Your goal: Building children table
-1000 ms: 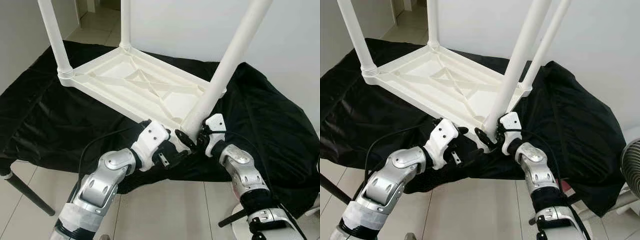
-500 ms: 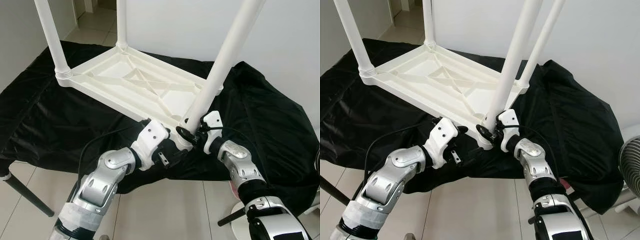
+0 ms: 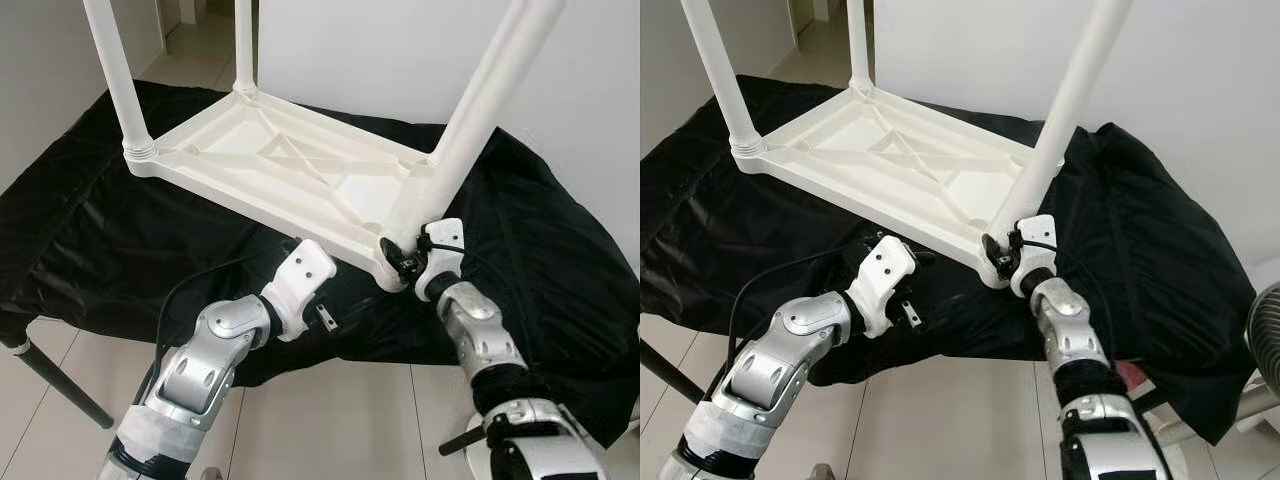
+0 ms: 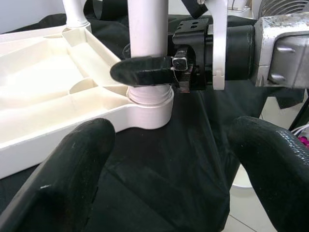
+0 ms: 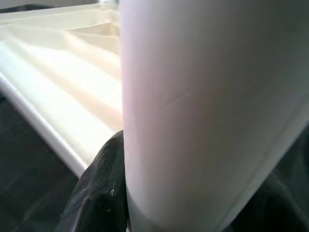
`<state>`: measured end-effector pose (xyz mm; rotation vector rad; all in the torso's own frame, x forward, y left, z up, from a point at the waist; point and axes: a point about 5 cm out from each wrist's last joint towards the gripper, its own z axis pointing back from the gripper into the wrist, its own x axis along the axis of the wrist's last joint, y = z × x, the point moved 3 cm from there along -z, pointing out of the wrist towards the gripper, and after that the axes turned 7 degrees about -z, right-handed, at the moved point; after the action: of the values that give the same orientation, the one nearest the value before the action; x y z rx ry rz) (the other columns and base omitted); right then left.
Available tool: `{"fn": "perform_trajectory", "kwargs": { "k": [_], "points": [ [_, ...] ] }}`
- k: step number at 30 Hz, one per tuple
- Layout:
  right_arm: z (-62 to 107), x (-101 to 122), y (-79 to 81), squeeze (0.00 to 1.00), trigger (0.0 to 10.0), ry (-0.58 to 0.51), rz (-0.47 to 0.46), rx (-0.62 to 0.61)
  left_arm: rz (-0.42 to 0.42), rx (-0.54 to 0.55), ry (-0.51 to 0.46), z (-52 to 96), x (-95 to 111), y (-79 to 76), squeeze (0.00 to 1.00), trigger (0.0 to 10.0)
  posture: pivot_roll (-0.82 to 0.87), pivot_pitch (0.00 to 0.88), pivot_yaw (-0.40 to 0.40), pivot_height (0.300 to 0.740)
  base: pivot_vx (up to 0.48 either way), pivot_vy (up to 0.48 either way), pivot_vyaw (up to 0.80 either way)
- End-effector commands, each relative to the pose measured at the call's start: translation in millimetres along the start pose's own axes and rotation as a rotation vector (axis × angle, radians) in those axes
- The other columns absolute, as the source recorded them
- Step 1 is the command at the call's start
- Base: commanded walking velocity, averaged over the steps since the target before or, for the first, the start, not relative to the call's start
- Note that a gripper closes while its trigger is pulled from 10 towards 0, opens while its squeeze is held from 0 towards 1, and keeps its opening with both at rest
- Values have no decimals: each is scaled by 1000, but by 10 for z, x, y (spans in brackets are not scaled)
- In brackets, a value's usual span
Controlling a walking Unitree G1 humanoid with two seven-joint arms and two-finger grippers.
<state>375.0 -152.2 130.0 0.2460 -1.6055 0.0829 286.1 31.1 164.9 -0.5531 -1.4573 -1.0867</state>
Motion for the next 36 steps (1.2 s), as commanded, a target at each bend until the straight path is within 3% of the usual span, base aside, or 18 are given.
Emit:
{"fn": "perform_trajectory", "kwargs": {
  "k": [1,6,9,13,22,23,28,32,33,36],
  "points": [
    [118,-139,-152,0,10000,37,-27,-148,7,20,20,-20,-29,-19,0,10000,47,57,-105,740,0,0,0],
    [173,-127,-24,0,10000,-13,-105,-245,7,14,19,-24,-28,-28,0,10000,47,55,-104,740,0,0,0],
    [226,-140,171,0,10000,-42,-144,-353,8,9,18,-29,-28,-46,0,10000,52,54,-106,740,0,0,0],
    [211,-151,280,0,10000,-30,-142,-324,9,4,17,-27,-28,-55,0,10000,52,53,-108,740,0,0,0],
    [244,-118,274,0,10000,-27,-135,-306,8,3,21,-21,-36,-56,0,10000,54,47,-110,740,0,0,0],
    [242,-104,292,1000,10000,-34,-145,-284,9,2,20,-23,-34,-59,0,10000,54,47,-110,740,0,0,0],
    [254,-57,324,1000,10000,-44,-171,-259,9,-1,19,-26,-30,-65,0,10000,52,44,-111,740,0,0,0],
    [253,27,285,1000,10000,-52,-140,-181,6,-2,15,-37,-26,-62,0,10000,49,32,-116,740,0,0,0],
    [238,43,265,463,10000,-46,-121,-139,5,-1,15,-42,-26,-54,0,10000,46,21,-117,740,0,0,0],
    [230,52,254,463,10000,-39,-112,-113,4,0,14,-45,-26,-49,0,10000,46,21,-117,740,0,0,0]
  ]
}}
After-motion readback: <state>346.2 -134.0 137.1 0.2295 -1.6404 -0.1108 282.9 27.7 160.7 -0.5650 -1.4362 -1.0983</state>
